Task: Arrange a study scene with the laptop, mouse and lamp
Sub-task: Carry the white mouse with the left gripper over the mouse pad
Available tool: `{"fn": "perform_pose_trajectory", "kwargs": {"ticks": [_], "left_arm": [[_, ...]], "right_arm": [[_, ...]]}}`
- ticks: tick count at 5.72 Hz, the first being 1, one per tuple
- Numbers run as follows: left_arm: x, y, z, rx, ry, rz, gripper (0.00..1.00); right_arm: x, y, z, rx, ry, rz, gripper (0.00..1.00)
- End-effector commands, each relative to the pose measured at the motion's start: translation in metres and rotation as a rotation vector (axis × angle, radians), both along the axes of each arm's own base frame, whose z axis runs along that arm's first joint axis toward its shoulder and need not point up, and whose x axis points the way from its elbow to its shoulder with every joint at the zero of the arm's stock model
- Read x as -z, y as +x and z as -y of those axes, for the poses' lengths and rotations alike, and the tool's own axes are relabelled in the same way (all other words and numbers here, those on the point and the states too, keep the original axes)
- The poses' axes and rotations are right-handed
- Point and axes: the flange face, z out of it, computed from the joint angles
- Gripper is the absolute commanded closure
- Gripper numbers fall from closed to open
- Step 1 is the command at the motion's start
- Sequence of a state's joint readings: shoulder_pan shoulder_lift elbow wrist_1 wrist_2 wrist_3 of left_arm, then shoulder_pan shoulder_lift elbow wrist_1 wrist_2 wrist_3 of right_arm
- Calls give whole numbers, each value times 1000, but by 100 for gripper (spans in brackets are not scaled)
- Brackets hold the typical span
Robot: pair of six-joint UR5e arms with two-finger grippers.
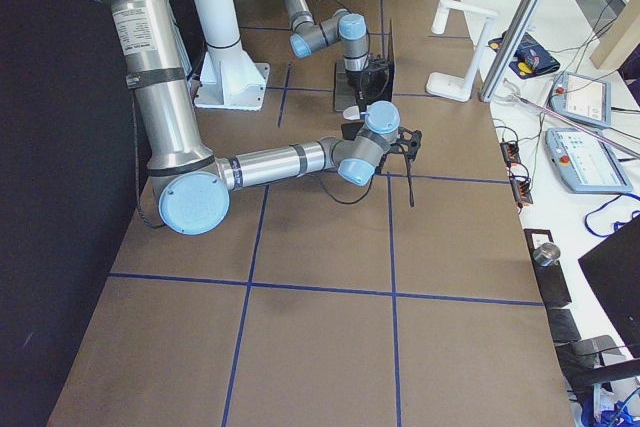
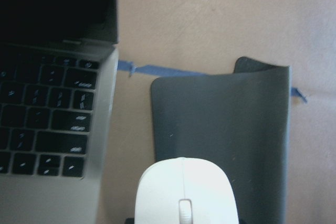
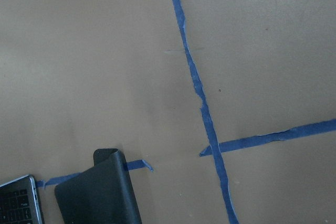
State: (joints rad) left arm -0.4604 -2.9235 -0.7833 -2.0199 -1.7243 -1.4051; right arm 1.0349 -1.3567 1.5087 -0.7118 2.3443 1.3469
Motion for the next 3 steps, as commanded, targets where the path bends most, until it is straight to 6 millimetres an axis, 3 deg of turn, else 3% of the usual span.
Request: {"fn": "perform_pose_trajectory", "kwargs": {"ticks": [1, 3], "left_arm": [[2, 15, 22, 4, 113, 17, 98], [-19, 27, 25, 15, 109, 53, 91]], "right_arm": [[-2, 7, -7, -3, 0, 0, 0], [-3, 6, -9, -1, -2, 0, 0]]}}
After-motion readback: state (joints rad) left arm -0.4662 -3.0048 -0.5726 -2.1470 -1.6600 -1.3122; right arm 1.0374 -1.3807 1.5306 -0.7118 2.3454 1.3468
